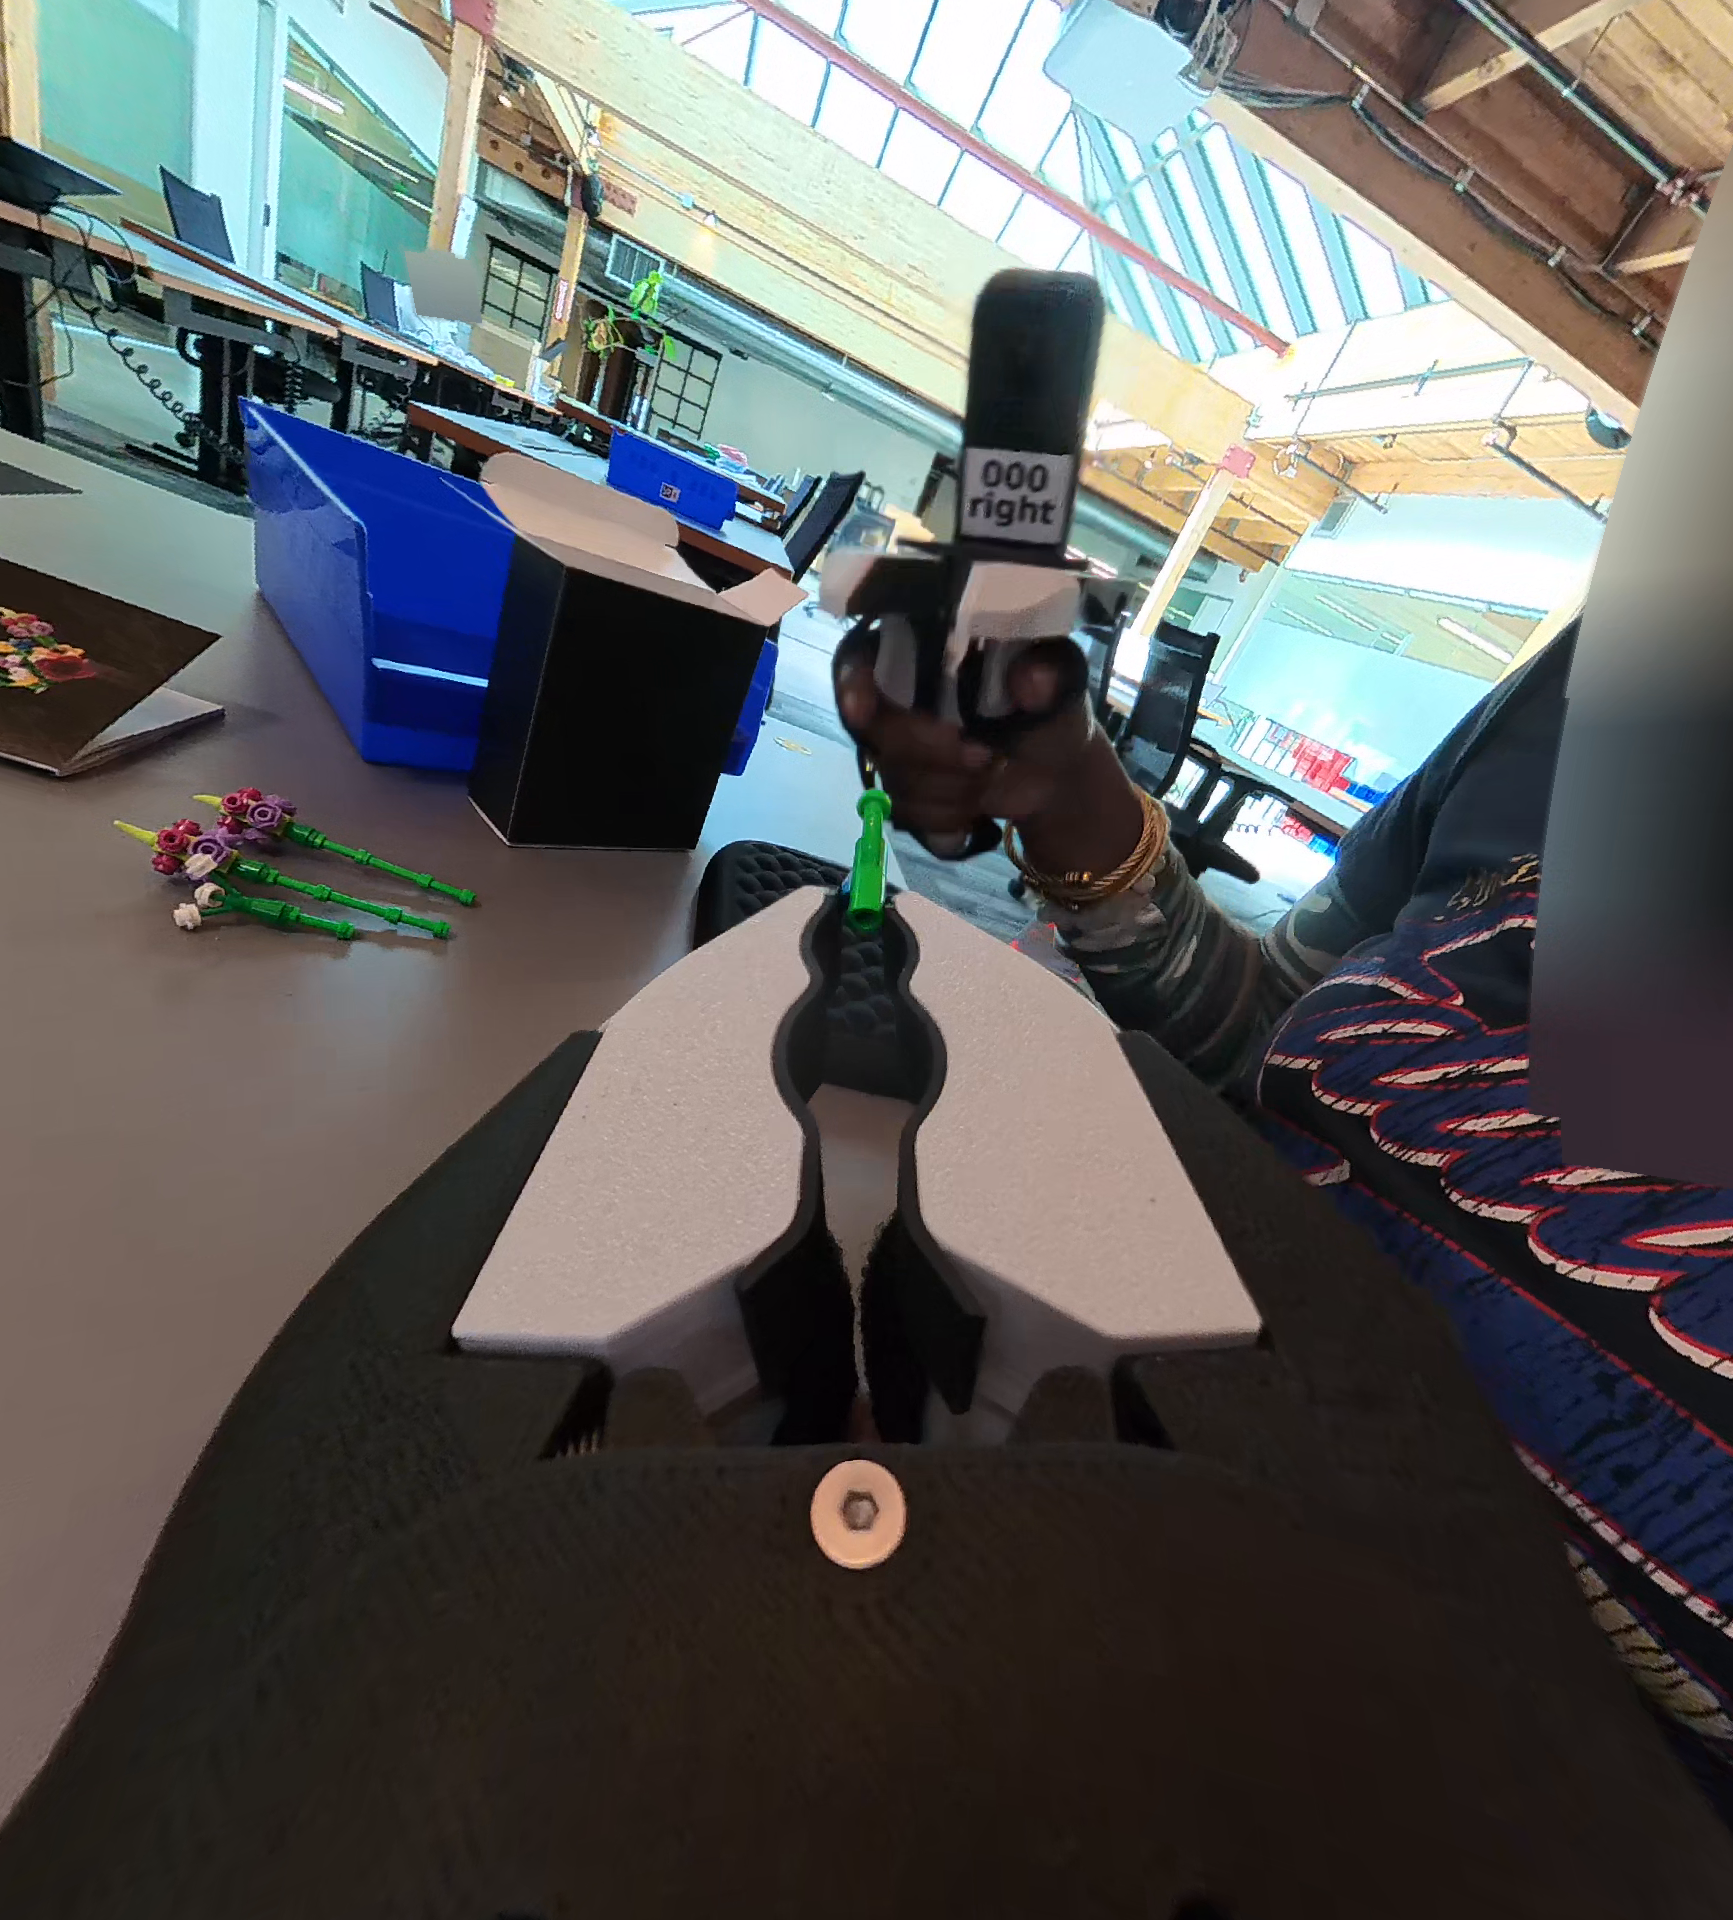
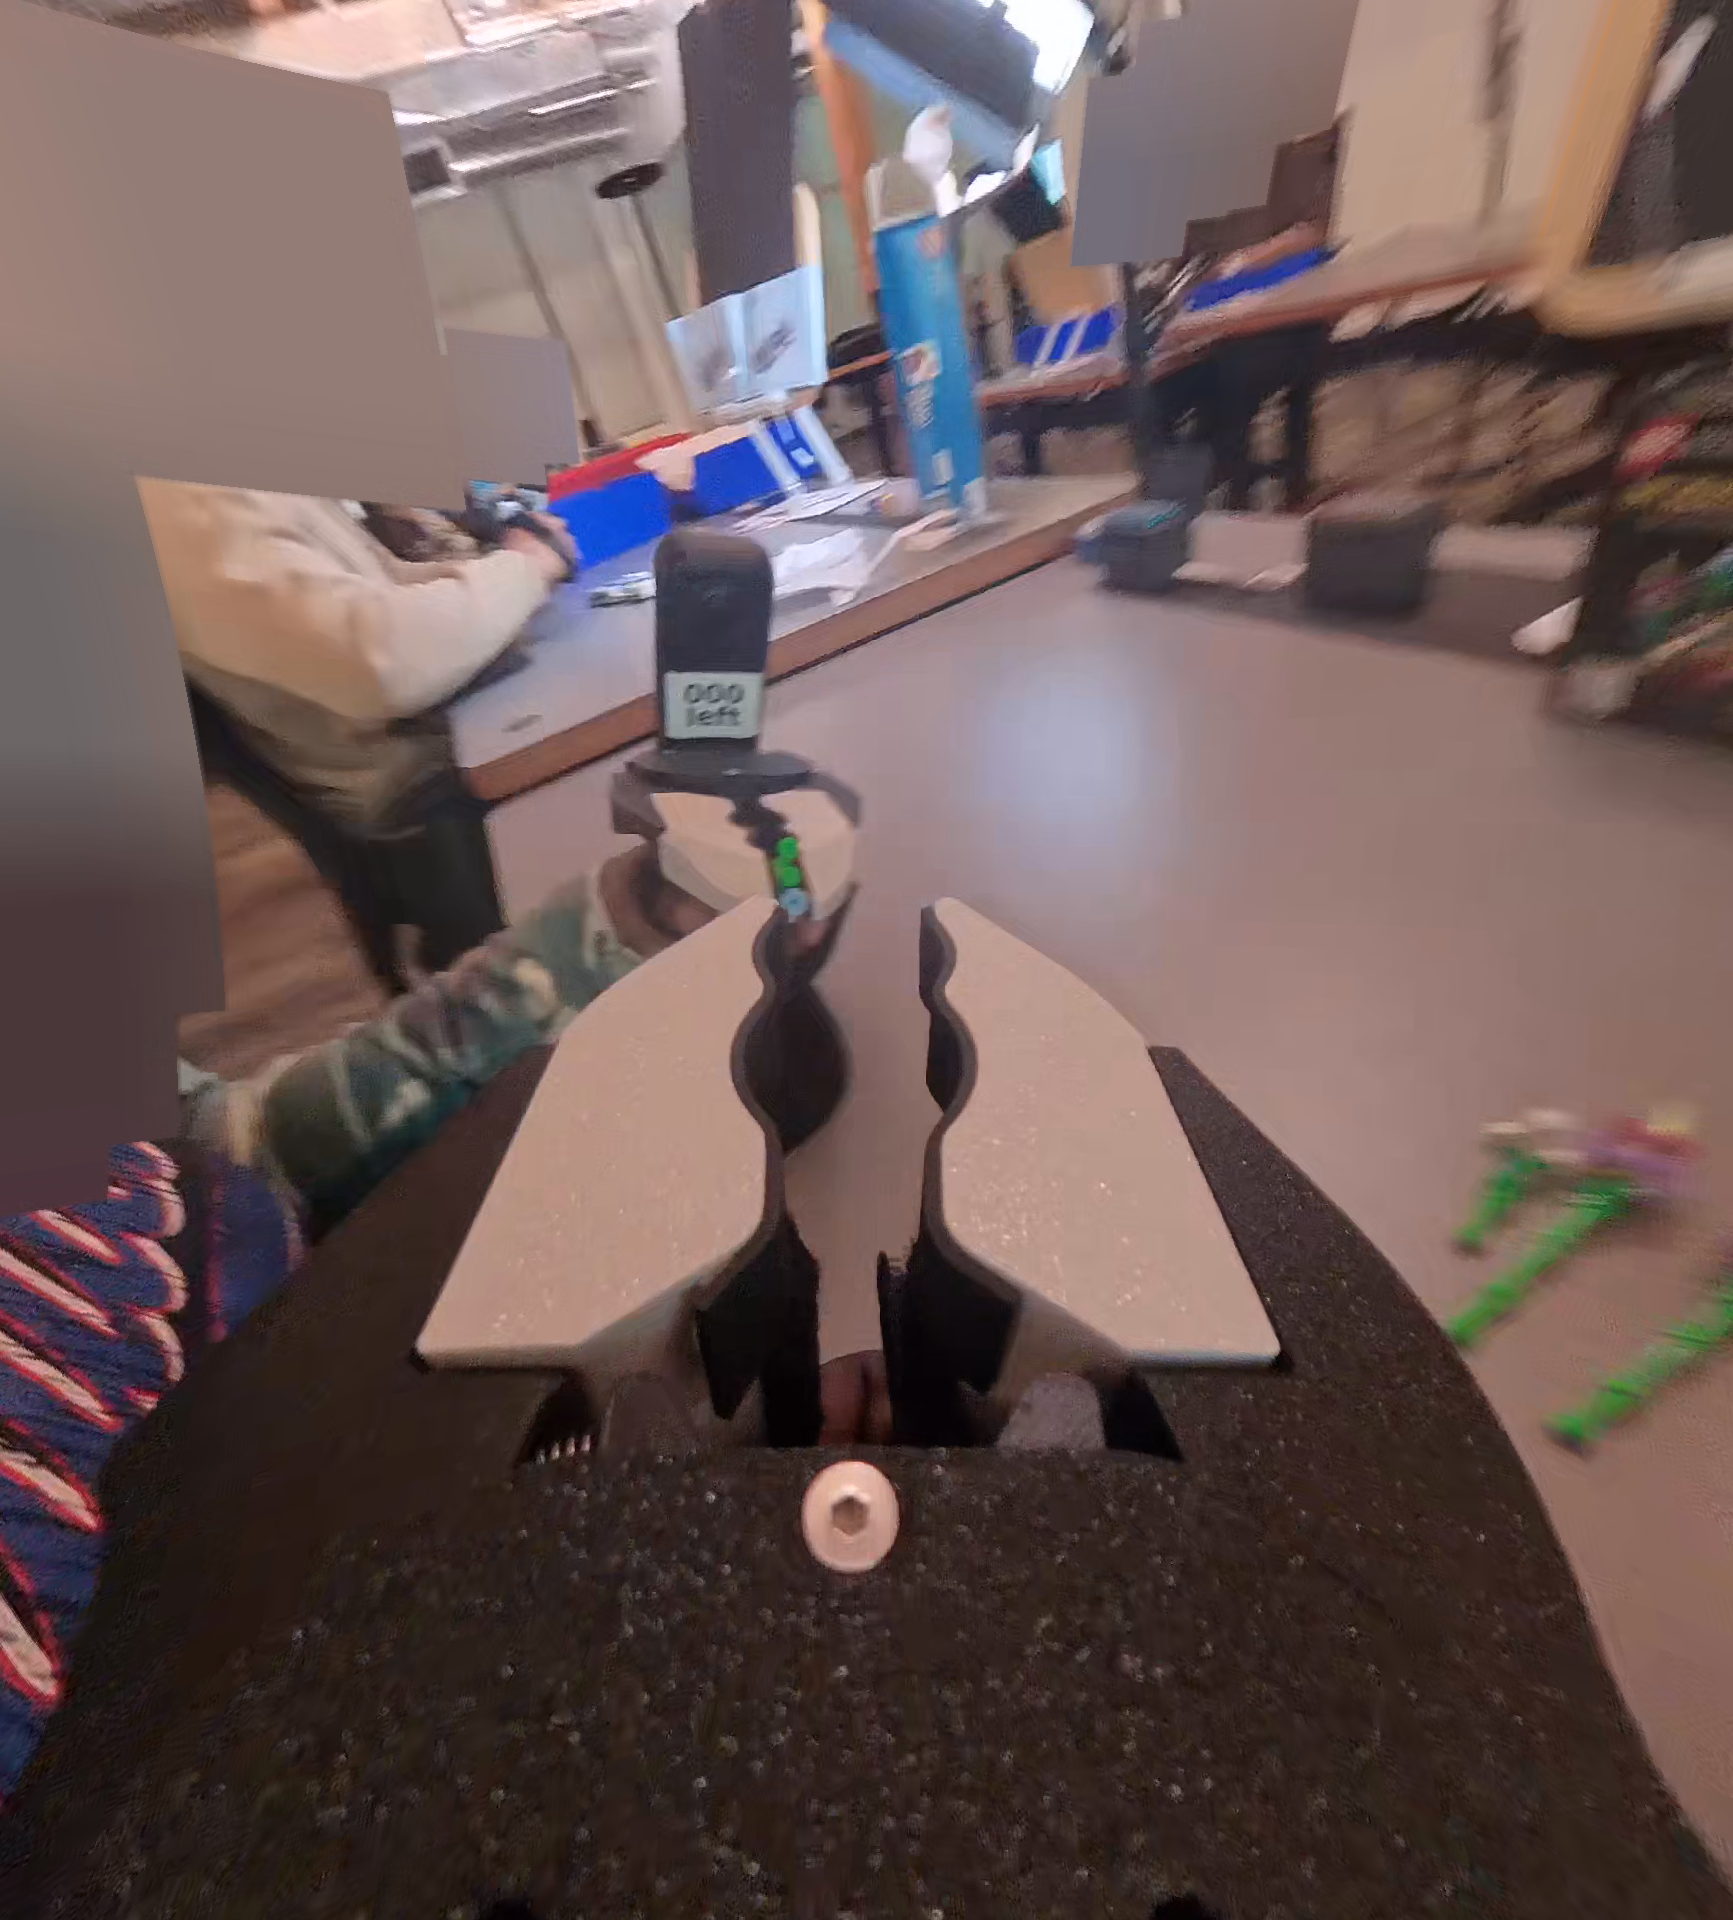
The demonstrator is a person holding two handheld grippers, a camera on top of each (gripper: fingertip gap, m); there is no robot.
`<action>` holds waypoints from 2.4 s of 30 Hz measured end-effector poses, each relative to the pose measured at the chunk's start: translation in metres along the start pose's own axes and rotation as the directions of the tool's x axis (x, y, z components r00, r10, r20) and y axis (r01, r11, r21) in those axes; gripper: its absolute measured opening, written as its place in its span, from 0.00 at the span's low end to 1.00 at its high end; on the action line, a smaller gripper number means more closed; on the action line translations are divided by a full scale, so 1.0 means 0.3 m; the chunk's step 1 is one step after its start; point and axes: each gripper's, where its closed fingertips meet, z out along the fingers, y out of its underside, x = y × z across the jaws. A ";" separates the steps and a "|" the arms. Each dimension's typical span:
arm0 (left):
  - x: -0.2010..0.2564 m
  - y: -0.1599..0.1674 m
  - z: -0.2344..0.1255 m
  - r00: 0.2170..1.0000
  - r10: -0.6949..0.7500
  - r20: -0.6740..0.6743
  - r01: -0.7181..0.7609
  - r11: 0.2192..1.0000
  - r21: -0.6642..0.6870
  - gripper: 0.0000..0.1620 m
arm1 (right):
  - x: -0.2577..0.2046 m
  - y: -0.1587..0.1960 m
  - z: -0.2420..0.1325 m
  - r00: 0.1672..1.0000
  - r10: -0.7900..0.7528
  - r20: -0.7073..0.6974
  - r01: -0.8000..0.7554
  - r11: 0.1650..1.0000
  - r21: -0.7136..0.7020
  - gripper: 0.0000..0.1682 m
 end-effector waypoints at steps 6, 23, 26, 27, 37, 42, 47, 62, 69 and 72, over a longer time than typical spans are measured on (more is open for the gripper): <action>0.010 0.021 0.016 0.999 0.042 0.000 -0.042 0.998 -0.053 0.04 | -0.067 0.119 0.172 0.976 0.164 0.142 -0.151 0.984 -0.096 0.11; 0.016 0.031 0.029 0.996 0.094 0.002 -0.094 0.993 -0.075 0.04 | -0.074 0.154 0.208 0.902 0.362 0.235 -0.346 0.932 -0.107 0.06; 0.017 0.036 0.033 0.995 0.101 0.003 -0.101 0.991 -0.085 0.04 | -0.061 0.162 0.211 0.900 0.377 0.216 -0.363 0.926 -0.105 0.08; 0.015 0.040 0.035 0.994 0.107 0.008 -0.106 0.990 -0.096 0.04 | -0.060 0.165 0.212 0.905 0.371 0.209 -0.357 0.928 -0.104 0.09; 0.010 0.041 0.038 0.993 0.113 0.018 -0.111 0.989 -0.100 0.04 | -0.057 0.165 0.212 0.935 0.305 0.182 -0.291 0.952 -0.100 0.07; 0.015 0.021 0.033 0.998 0.065 -0.006 -0.065 0.997 -0.049 0.04 | -0.070 0.142 0.208 0.954 0.227 0.198 -0.219 0.974 -0.062 0.05; 0.024 0.015 0.033 0.998 0.055 -0.029 -0.056 0.998 -0.031 0.04 | -0.076 0.135 0.204 0.970 0.151 0.191 -0.139 0.987 -0.074 0.03; 0.024 0.006 0.040 0.999 -0.002 -0.044 0.002 1.000 -0.002 0.04 | -0.065 0.111 0.170 0.983 0.076 0.164 -0.073 0.997 -0.026 0.00; 0.012 -0.018 0.003 0.999 -0.007 -0.037 0.008 0.999 0.046 0.04 | -0.043 0.081 0.089 0.987 0.076 0.141 -0.073 0.997 -0.024 0.03; 0.018 -0.013 0.012 0.999 0.017 -0.033 -0.016 0.999 0.034 0.04 | -0.061 0.090 0.132 0.980 0.121 0.160 -0.122 0.993 -0.005 0.07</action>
